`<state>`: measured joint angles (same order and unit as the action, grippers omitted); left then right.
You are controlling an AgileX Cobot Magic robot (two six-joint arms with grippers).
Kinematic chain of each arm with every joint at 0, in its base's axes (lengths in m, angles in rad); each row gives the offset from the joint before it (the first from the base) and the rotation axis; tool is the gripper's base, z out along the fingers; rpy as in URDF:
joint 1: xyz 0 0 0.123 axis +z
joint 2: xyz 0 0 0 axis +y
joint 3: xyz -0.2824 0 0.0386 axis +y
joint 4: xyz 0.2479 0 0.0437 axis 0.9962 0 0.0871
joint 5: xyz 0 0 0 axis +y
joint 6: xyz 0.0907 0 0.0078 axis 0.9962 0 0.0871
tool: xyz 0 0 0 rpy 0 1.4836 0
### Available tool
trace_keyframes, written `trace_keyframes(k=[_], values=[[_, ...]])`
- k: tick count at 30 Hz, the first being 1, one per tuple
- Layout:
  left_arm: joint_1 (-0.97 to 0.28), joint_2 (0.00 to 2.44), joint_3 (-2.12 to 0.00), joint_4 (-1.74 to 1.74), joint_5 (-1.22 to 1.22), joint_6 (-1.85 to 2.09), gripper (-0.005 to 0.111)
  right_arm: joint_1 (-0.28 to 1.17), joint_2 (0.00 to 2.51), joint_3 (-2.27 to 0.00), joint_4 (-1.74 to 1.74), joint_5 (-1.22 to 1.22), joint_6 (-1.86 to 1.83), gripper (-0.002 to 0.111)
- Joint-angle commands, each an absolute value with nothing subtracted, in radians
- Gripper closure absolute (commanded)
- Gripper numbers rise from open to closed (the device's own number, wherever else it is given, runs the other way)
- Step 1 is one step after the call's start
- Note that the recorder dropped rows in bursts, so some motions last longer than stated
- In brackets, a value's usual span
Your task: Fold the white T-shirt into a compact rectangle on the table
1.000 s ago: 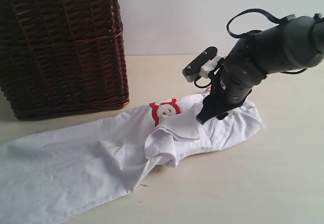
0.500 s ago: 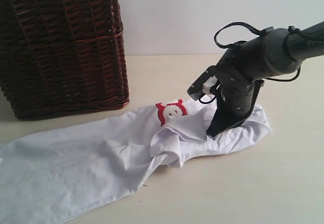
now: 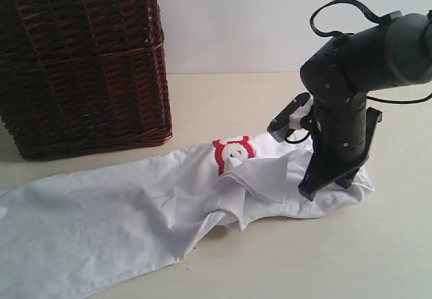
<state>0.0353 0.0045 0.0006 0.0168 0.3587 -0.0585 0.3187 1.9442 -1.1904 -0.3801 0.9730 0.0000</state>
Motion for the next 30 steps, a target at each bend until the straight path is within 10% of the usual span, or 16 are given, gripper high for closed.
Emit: trace_keyframes(k=[1,8,16,30], values=[[0.039,0.0,0.0,0.011,0.351,-0.056,0.107,0.314,1.892,-1.162,-0.328,1.04,-0.062,0.108],[0.039,0.0,0.0,0.011,0.351,-0.056,0.107,0.314,1.867,-1.122,-0.297,1.089,-0.105,0.106],[0.039,0.0,0.0,0.011,0.351,-0.056,0.107,0.314,1.896,-1.104,-0.421,1.081,0.013,0.073],[0.039,0.0,0.0,0.011,0.351,-0.056,0.107,0.453,1.76,-1.104,-0.457,0.974,0.046,0.075]])
